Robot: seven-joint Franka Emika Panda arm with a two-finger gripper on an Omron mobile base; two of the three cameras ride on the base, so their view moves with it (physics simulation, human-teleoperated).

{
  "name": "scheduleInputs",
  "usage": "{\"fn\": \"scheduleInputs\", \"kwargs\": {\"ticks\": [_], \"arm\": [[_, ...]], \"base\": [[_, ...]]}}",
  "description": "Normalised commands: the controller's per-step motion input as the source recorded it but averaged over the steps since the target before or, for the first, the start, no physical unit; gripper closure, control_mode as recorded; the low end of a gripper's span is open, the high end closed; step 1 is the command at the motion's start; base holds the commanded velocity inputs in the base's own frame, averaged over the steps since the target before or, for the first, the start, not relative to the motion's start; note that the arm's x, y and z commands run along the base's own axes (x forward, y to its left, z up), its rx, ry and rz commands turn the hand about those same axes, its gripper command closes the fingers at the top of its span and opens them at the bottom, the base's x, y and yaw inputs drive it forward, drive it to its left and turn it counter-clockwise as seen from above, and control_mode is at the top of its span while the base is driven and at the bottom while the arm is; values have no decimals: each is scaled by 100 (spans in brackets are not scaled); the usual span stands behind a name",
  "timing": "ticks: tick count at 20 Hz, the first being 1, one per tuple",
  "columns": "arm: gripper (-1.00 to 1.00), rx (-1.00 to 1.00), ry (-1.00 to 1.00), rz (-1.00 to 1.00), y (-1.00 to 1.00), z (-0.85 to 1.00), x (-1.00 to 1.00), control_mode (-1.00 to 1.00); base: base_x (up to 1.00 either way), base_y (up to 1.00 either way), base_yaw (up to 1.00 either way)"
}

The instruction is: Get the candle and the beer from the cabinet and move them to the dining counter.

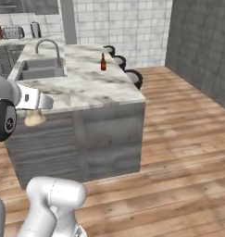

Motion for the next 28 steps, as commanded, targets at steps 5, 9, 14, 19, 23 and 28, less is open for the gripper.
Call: {"fn": "scheduleInputs", "kwargs": {"ticks": [5, 9, 14, 19, 23, 28], "arm": [[100, 0, 0, 0, 0, 0, 0, 100], [100, 0, 0, 0, 0, 0, 0, 100], [100, 0, 0, 0, 0, 0, 0, 100], [100, 0, 0, 0, 0, 0, 0, 100], [100, 0, 0, 0, 0, 0, 0, 100], [100, 0, 0, 0, 0, 0, 0, 100]], "base": [[60, -98, 43], [63, -98, 43], [62, -95, 43], [61, -94, 43], [57, -89, 43], [49, -86, 43]]}}
